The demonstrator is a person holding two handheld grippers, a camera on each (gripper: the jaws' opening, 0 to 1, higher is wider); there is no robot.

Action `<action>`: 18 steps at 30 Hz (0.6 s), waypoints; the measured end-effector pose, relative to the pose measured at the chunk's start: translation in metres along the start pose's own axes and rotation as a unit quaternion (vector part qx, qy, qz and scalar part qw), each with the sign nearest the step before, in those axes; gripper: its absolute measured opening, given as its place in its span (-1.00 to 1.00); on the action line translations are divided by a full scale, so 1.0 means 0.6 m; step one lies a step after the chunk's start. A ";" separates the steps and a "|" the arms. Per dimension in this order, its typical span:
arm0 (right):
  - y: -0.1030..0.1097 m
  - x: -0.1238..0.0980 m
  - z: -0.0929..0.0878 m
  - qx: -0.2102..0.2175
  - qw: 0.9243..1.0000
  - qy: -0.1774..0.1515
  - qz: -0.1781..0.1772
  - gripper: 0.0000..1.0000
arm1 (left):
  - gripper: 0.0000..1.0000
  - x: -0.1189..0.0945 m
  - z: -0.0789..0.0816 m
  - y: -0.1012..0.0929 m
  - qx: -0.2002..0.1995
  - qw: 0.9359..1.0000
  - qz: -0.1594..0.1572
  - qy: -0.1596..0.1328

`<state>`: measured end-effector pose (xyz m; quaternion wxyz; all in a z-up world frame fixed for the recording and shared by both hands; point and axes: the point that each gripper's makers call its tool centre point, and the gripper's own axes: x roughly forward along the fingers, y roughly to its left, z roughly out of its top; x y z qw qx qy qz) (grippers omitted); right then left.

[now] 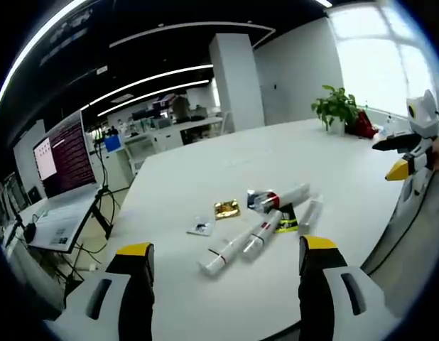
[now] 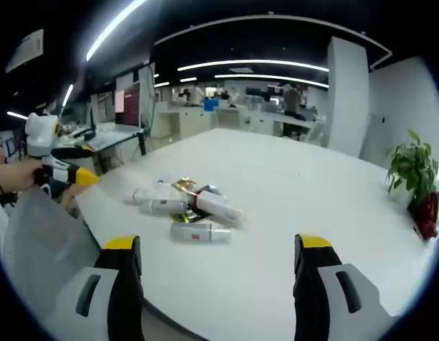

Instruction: Arrange the skincare products in the storage area until every visible bottle or jar stands upright without overlapping.

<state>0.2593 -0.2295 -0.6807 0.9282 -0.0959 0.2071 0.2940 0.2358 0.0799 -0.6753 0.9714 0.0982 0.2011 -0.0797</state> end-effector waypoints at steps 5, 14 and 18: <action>0.001 0.000 -0.001 0.000 1.000 0.001 0.000 0.75 | 0.62 0.000 0.000 0.001 0.001 1.000 0.000 0.000; 0.000 0.001 -0.002 0.000 1.000 0.002 0.000 0.75 | 0.61 0.001 -0.001 0.002 0.000 1.000 0.000 0.000; 0.000 0.001 -0.002 0.000 1.000 0.003 0.000 0.74 | 0.60 -0.001 0.000 0.000 0.000 1.000 0.000 0.001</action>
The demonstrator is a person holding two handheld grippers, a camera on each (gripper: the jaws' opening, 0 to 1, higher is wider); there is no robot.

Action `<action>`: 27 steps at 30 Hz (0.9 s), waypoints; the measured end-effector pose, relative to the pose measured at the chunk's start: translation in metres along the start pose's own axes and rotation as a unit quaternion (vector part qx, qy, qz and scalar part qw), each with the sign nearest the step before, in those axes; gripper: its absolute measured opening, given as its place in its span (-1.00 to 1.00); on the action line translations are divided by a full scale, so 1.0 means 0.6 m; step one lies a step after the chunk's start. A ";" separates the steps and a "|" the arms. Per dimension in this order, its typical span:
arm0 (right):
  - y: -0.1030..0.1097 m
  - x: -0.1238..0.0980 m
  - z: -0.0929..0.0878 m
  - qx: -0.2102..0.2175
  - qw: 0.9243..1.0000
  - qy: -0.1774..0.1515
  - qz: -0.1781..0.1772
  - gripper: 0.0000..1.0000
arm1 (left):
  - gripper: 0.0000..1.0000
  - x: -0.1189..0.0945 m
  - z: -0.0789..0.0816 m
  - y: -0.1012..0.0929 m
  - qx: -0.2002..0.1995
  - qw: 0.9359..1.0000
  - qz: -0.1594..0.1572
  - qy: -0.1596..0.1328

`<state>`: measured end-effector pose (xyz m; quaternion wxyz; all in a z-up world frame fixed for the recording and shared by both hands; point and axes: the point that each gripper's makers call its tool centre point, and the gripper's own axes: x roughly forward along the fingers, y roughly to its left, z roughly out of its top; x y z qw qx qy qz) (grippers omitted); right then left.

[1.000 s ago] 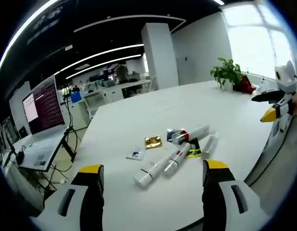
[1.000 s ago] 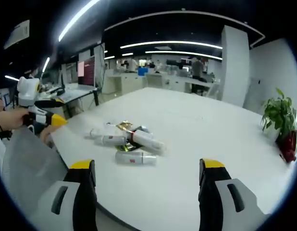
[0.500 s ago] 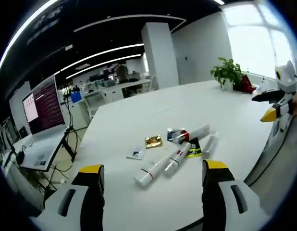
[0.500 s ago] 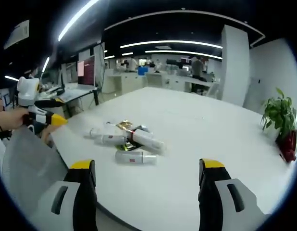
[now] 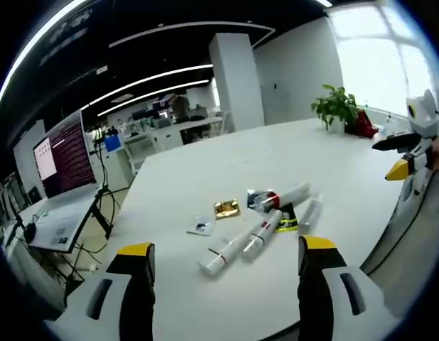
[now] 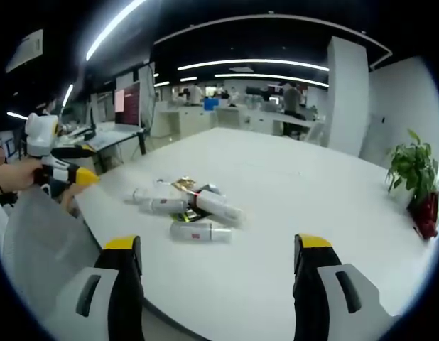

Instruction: Arrange the skincare products in the storage area until every visible bottle or jar stands upright without overlapping.

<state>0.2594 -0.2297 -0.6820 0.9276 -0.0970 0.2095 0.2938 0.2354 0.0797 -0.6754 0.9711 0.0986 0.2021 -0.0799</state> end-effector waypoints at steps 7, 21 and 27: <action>0.001 0.001 -0.002 -0.002 1.000 0.002 0.001 0.74 | 0.59 -0.001 0.003 -0.001 0.000 1.000 0.001 -0.002; 0.000 -0.001 -0.003 0.002 1.000 0.005 0.000 0.73 | 0.56 0.001 -0.003 0.000 0.003 1.000 0.000 0.004; 0.002 0.001 -0.005 0.000 1.000 0.009 0.004 0.73 | 0.57 0.001 -0.001 0.000 0.001 1.000 0.000 0.002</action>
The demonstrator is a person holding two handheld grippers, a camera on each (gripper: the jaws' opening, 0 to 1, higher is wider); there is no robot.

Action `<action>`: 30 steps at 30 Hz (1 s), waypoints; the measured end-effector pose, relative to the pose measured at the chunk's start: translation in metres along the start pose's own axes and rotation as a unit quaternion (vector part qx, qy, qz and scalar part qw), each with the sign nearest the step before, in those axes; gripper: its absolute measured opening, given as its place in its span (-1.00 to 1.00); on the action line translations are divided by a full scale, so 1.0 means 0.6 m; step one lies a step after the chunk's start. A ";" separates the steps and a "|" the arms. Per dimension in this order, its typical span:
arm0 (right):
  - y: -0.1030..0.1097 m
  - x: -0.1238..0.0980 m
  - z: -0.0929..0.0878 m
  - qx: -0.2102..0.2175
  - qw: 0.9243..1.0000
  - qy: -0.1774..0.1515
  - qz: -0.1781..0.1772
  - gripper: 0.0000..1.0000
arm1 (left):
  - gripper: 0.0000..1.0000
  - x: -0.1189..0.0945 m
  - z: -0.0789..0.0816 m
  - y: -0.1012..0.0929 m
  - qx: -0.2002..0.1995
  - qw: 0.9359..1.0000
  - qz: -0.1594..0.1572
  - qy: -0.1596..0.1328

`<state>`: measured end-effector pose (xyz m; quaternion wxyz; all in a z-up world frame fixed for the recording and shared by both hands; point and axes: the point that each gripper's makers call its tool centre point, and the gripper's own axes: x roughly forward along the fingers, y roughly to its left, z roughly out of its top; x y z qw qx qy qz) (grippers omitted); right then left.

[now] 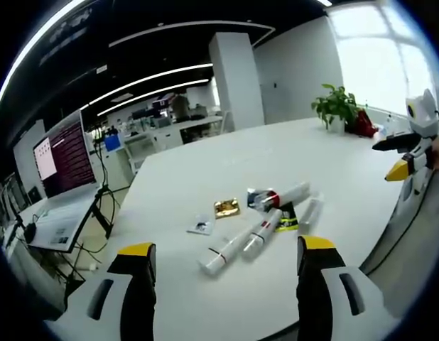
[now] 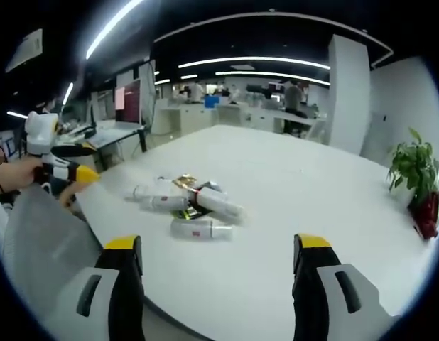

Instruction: Arrange the skincare products in the storage area until every visible bottle or jar stands upright without overlapping.

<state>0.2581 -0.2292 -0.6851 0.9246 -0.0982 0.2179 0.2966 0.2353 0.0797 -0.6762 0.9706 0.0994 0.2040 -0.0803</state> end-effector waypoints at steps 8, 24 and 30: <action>0.016 0.006 -0.003 -0.009 1.000 0.016 0.018 0.72 | 0.56 -0.001 0.000 0.006 -0.005 1.000 0.006 -0.001; 0.014 0.038 0.002 -0.003 0.999 0.028 0.032 0.66 | 0.54 -0.001 -0.003 0.004 0.001 1.000 0.003 0.004; 0.008 0.061 0.006 -0.030 0.998 0.037 0.038 0.61 | 0.54 0.000 -0.004 0.006 0.000 1.000 0.004 0.005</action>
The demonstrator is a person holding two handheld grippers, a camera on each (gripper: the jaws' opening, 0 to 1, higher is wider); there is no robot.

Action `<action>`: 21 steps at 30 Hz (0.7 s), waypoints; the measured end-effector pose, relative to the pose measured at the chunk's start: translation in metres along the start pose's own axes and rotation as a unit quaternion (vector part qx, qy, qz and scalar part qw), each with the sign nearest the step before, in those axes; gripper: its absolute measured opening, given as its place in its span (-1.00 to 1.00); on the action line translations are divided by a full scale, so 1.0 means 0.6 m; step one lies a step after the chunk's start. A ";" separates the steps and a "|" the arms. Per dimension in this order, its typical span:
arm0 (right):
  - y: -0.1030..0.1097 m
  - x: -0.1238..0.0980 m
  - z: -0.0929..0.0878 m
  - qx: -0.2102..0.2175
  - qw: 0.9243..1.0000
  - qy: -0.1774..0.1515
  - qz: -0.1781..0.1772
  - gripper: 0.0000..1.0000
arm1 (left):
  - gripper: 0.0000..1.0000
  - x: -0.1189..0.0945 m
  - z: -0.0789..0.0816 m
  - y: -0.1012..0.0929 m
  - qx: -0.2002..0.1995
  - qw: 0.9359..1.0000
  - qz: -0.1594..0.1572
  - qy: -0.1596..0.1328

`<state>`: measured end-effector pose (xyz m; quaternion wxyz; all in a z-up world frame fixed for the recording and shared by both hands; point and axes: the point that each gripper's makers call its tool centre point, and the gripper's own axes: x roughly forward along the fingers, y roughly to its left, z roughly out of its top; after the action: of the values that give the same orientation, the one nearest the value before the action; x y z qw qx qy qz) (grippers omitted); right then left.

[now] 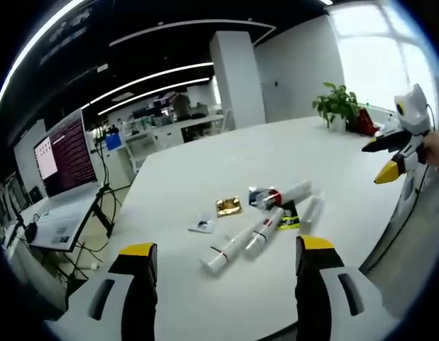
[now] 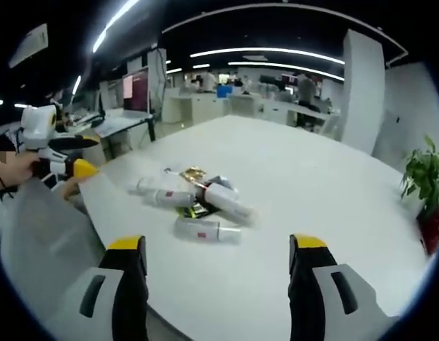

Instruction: Arrange the skincare products in the storage area until every visible bottle or jar stands upright without overlapping.

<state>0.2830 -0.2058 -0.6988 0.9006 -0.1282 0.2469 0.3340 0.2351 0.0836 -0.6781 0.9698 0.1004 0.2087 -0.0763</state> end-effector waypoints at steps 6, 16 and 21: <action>-0.012 0.018 0.012 -0.016 1.000 0.005 0.009 0.58 | 0.54 0.002 -0.002 0.000 -0.001 1.000 -0.002 0.002; -0.021 0.049 0.014 -0.046 0.998 0.029 0.035 0.56 | 0.54 0.002 -0.003 -0.001 0.002 1.000 -0.001 0.005; -0.022 0.063 0.017 -0.060 0.997 0.034 0.045 0.54 | 0.53 0.002 -0.004 -0.001 0.003 1.000 -0.002 0.006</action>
<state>0.3205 -0.1913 -0.7096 0.8664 -0.1818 0.2623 0.3841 0.2353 0.0835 -0.6809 0.9682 0.1033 0.2141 -0.0783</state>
